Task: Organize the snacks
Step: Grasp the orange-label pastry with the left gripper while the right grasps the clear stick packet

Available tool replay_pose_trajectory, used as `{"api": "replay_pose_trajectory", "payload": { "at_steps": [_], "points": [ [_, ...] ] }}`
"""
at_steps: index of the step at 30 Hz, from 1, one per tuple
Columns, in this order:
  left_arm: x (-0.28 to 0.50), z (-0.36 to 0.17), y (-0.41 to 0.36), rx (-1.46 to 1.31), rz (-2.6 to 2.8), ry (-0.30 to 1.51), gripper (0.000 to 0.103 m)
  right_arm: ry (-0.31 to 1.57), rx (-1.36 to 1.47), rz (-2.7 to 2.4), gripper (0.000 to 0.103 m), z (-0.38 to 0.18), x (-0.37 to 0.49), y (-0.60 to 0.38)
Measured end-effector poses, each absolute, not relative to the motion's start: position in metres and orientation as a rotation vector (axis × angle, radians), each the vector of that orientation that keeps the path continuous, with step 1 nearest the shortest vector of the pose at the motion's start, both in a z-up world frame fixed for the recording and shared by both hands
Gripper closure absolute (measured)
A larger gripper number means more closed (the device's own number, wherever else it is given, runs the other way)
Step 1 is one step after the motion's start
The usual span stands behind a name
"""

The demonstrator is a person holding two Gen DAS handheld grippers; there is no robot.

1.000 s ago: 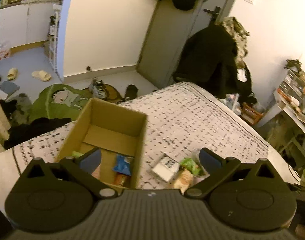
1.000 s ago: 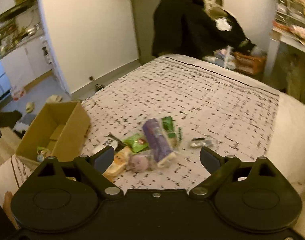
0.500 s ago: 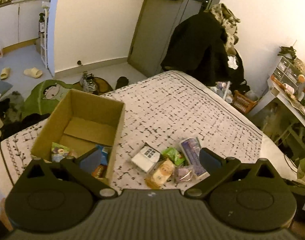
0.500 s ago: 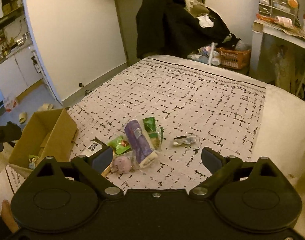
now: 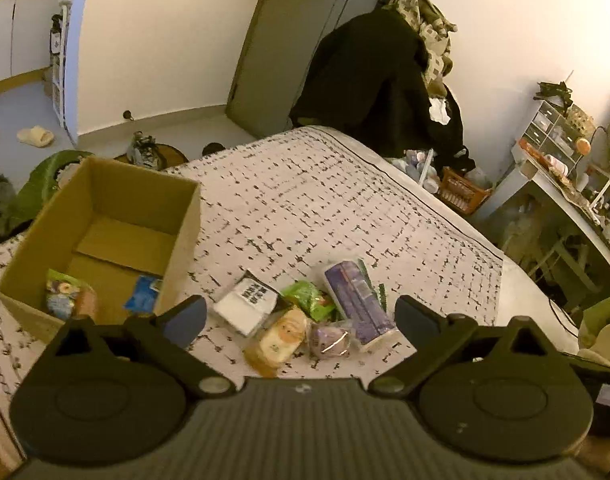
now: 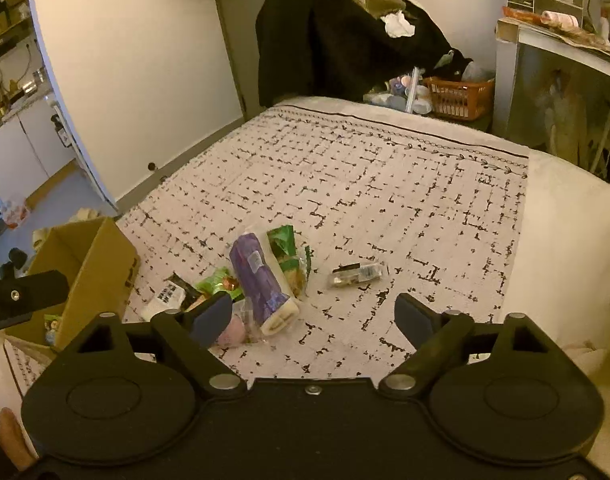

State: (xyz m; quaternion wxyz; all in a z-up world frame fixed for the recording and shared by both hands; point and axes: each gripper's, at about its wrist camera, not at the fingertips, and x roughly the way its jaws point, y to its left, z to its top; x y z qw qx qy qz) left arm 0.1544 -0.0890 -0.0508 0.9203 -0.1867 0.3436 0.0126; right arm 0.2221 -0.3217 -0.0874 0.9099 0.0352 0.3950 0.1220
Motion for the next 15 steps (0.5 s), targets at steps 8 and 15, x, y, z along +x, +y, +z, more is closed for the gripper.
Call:
{"api": "replay_pose_trajectory", "payload": {
  "at_steps": [8,15],
  "points": [
    [0.17,-0.08,-0.104,-0.403,-0.022,0.73,0.012,0.846,0.085,0.264,0.027,-0.1,0.237,-0.321],
    [0.189,-0.113,-0.107,-0.373,-0.026,0.769,0.022,0.87,0.099,0.2,0.028,-0.113,0.259,-0.325]
  ]
}}
